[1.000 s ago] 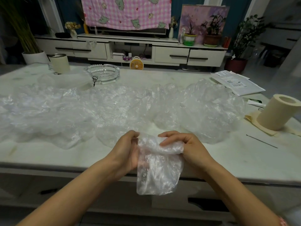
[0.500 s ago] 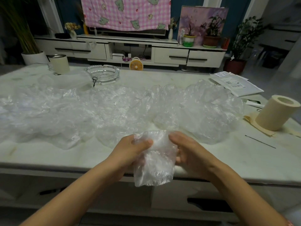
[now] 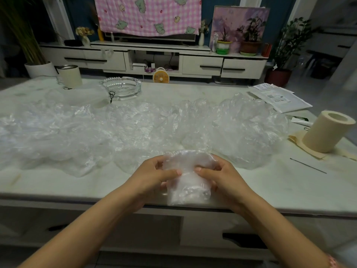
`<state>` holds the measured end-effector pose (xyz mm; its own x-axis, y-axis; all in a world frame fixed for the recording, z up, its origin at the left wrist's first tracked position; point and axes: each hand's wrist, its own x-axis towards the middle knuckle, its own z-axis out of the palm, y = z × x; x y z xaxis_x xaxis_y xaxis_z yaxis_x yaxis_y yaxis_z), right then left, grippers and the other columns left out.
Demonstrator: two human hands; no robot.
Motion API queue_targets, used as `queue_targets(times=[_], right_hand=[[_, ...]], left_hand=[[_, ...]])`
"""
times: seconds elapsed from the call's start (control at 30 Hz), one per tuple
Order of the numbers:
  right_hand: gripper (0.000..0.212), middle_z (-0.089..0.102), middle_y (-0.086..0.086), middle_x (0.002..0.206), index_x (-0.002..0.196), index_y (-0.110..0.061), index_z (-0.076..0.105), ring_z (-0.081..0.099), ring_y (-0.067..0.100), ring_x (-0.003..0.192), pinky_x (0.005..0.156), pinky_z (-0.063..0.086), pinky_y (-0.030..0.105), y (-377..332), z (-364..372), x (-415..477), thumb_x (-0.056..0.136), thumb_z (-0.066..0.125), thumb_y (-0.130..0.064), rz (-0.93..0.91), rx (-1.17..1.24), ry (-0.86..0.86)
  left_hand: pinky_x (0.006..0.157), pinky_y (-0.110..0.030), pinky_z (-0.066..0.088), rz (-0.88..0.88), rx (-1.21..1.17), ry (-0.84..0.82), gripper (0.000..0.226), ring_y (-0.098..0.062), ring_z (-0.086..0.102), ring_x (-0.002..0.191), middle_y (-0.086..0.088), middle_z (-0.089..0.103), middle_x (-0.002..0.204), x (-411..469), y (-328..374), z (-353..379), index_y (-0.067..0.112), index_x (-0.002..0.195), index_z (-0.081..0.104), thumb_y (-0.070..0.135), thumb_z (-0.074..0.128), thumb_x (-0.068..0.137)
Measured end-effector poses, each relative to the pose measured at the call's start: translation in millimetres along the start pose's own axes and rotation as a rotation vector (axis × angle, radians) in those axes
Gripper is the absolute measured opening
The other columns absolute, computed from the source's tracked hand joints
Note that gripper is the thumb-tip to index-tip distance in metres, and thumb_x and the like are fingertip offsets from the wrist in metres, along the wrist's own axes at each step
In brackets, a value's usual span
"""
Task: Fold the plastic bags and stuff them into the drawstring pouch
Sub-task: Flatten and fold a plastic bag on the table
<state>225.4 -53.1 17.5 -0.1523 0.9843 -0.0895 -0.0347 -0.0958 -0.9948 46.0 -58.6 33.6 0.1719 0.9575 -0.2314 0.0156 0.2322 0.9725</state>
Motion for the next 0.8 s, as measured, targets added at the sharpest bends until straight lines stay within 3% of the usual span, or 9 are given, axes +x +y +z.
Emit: queue_targets(times=[0.13, 0.23, 0.37, 0.5, 0.57, 0.63, 0.7, 0.8], right_hand=[[0.026, 0.067, 0.006, 0.081, 0.085, -0.009, 0.07, 0.06, 0.019, 0.078, 0.07, 0.047, 0.028, -2, -4, 0, 0.084, 0.053, 0.011, -0.025, -0.037, -0.026], [0.028, 0.073, 0.008, 0.091, 0.087, -0.008, 0.073, 0.066, 0.022, 0.085, 0.077, 0.053, 0.031, -6, -4, -1, 0.086, 0.053, 0.01, -0.044, -0.032, -0.057], [0.027, 0.074, 0.002, 0.094, 0.084, -0.005, 0.075, 0.07, 0.019, 0.088, 0.07, 0.056, 0.025, -5, -4, -1, 0.083, 0.054, 0.012, -0.15, -0.119, -0.094], [0.02, 0.073, -0.002, 0.094, 0.067, -0.004, 0.073, 0.067, 0.012, 0.088, 0.07, 0.053, 0.021, 4, -5, 3, 0.074, 0.063, 0.012, -0.375, -0.234, -0.033], [0.027, 0.071, -0.006, 0.094, 0.069, -0.015, 0.073, 0.064, 0.004, 0.092, 0.073, 0.048, 0.014, 10, -5, 4, 0.068, 0.062, 0.009, -0.525, -0.394, -0.01], [0.043, 0.065, -0.01, 0.105, 0.079, -0.025, 0.072, 0.059, 0.001, 0.1, 0.078, 0.044, 0.009, 12, -4, 4, 0.068, 0.051, 0.011, -0.612, -0.59, -0.048], [0.046, 0.059, -0.015, 0.114, 0.079, -0.031, 0.072, 0.054, -0.002, 0.107, 0.083, 0.041, 0.009, 8, -6, 2, 0.075, 0.05, 0.009, -0.499, -0.68, -0.183], [0.039, 0.067, -0.014, 0.108, 0.081, -0.026, 0.073, 0.058, -0.001, 0.104, 0.085, 0.046, 0.014, -9, -12, -3, 0.065, 0.044, -0.005, -0.277, -0.401, -0.194]], left_hand=[[0.058, -0.023, 0.053, -0.076, -0.025, -0.006, 0.015, -0.017, 0.066, 0.069, -0.007, 0.071, 0.085, -1, 0, 2, 0.008, 0.096, 0.068, 0.0, 0.059, 0.087], [0.051, -0.025, 0.051, -0.11, -0.057, -0.035, 0.014, -0.017, 0.063, 0.062, -0.006, 0.071, 0.079, -2, 3, 5, 0.006, 0.095, 0.07, 0.005, 0.061, 0.085], [0.066, -0.034, 0.056, -0.157, -0.154, -0.083, 0.024, -0.026, 0.067, 0.076, -0.015, 0.072, 0.095, -3, 2, 7, 0.006, 0.098, 0.069, 0.009, 0.047, 0.089], [0.068, -0.037, 0.057, -0.311, -0.428, -0.138, 0.051, -0.027, 0.07, 0.077, -0.02, 0.07, 0.1, -1, 4, 4, 0.0, 0.114, 0.058, 0.037, 0.028, 0.098], [0.071, -0.036, 0.057, -0.318, -0.342, -0.206, 0.054, -0.027, 0.07, 0.089, -0.017, 0.07, 0.106, -4, 4, 4, 0.007, 0.116, 0.06, 0.052, 0.04, 0.092], [0.069, -0.032, 0.057, -0.256, -0.178, -0.181, 0.037, -0.023, 0.07, 0.086, -0.012, 0.072, 0.101, -6, 3, 6, 0.01, 0.111, 0.063, 0.038, 0.058, 0.086], [0.064, -0.027, 0.056, -0.146, -0.028, -0.036, 0.018, -0.02, 0.07, 0.079, -0.009, 0.073, 0.094, -6, 2, 5, 0.009, 0.104, 0.065, 0.016, 0.062, 0.087], [0.061, -0.019, 0.054, 0.071, 0.238, 0.153, 0.011, -0.015, 0.067, 0.076, -0.002, 0.069, 0.09, 0, 1, -3, 0.019, 0.093, 0.063, 0.011, 0.064, 0.087]])
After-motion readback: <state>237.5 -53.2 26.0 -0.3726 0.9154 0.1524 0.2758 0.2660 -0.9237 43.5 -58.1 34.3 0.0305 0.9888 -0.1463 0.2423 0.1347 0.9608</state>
